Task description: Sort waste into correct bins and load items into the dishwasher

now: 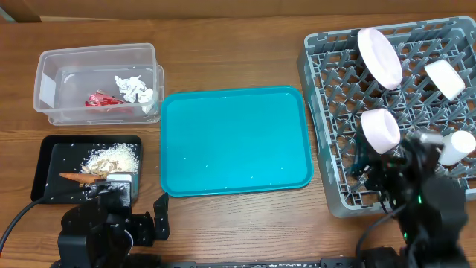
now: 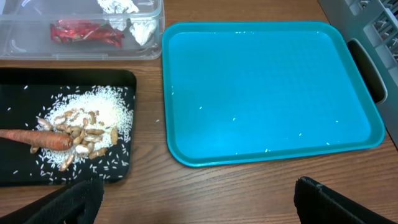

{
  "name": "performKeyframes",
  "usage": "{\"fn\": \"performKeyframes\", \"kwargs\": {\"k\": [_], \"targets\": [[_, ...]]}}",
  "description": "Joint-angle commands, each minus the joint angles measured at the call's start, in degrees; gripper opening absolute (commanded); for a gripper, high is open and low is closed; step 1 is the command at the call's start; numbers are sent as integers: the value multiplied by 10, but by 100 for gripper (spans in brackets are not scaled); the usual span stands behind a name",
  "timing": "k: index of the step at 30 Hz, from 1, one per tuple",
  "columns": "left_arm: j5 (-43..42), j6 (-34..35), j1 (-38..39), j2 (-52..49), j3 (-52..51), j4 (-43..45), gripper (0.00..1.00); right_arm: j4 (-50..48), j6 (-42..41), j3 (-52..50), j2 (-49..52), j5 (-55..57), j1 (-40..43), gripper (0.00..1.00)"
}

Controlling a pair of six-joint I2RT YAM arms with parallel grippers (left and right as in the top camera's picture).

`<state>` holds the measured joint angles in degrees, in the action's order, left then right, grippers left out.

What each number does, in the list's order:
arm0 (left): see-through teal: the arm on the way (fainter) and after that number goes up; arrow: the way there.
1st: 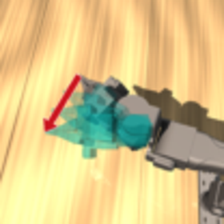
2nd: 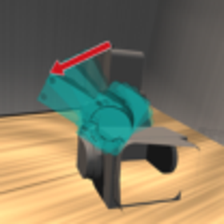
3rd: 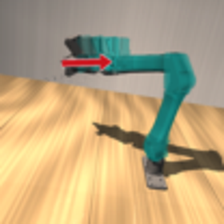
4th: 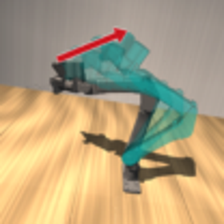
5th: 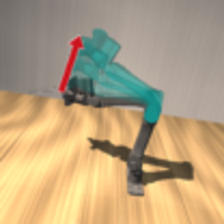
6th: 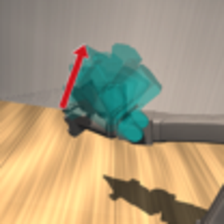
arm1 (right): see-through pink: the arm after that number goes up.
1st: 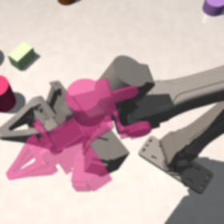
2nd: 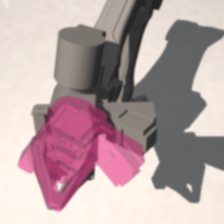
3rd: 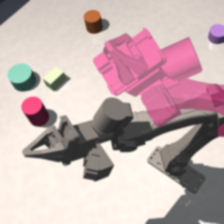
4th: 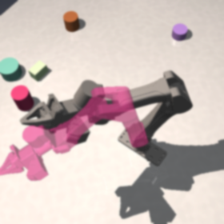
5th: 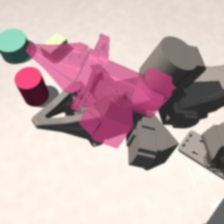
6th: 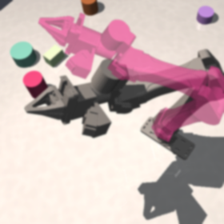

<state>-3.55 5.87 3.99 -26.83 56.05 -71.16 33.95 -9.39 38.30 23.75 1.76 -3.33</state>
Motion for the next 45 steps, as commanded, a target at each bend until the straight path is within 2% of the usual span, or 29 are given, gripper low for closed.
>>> {"fn": "performKeyframes", "kwargs": {"k": [1,7,14,16,19,45], "targets": [[6,6,-2,6,-4,0,100,-62,8,-87,-75,-8,28,100],[6,6,-2,6,-4,0,100,-237,9,-234,-182,-8,45,100],[6,6,-2,6,-4,0,100,-403,69,-365,-236,-28,47,100],[6,6,-2,6,-4,1,100,-385,92,-379,-236,-52,48,100],[6,6,-2,6,-4,1,100,-289,108,-378,-236,-95,50,100],[6,6,-2,6,-4,1,100,-298,105,-378,-236,-95,50,100]]}}
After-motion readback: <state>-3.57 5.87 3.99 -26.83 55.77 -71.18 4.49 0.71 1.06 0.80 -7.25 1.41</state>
